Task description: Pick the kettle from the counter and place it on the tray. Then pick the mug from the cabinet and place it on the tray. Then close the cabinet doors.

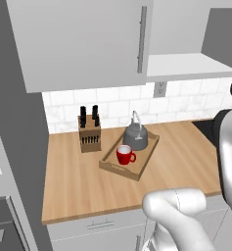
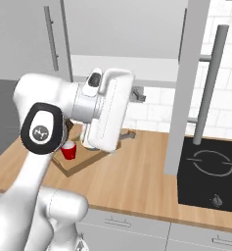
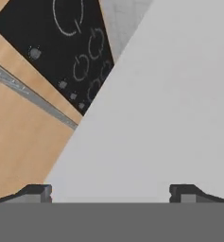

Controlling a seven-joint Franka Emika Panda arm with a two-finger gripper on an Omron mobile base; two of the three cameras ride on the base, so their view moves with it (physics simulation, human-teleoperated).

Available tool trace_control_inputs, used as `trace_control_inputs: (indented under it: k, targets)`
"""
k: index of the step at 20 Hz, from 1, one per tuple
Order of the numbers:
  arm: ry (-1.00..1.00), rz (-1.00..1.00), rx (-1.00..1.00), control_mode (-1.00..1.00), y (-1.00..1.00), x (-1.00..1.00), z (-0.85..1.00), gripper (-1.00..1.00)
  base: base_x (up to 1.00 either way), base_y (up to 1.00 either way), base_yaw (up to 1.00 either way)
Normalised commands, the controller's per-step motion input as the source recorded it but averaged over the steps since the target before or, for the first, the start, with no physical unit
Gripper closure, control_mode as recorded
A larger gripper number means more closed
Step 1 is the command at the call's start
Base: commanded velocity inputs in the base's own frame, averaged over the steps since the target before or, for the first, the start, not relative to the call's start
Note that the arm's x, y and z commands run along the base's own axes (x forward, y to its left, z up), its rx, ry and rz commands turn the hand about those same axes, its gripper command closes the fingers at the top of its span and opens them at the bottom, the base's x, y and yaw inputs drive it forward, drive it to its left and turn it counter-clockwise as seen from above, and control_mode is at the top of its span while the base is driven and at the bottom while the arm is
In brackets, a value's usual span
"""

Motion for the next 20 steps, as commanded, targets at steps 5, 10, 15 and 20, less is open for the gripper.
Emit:
trace_control_inputs:
  k: [5, 10, 15, 20]
  targets:
    - [-0.06, -0.22, -0.12, -1.0, -0.32, -0.58, 0.0, -1.0, 0.0, 0.0, 0.0]
    - [-0.13, -0.22, -0.09, -1.0, -0.13, -0.72, 0.01, -1.0, 0.0, 0.0, 0.0]
    - [-0.09, -0.15, -0.08, -1.0, -0.13, -0.54, 0.11, -1.0, 0.0, 0.0, 0.0]
    - [-0.02, -0.08, -0.07, -1.0, -0.23, -0.41, 0.09, -1.0, 0.0, 0.0, 0.0]
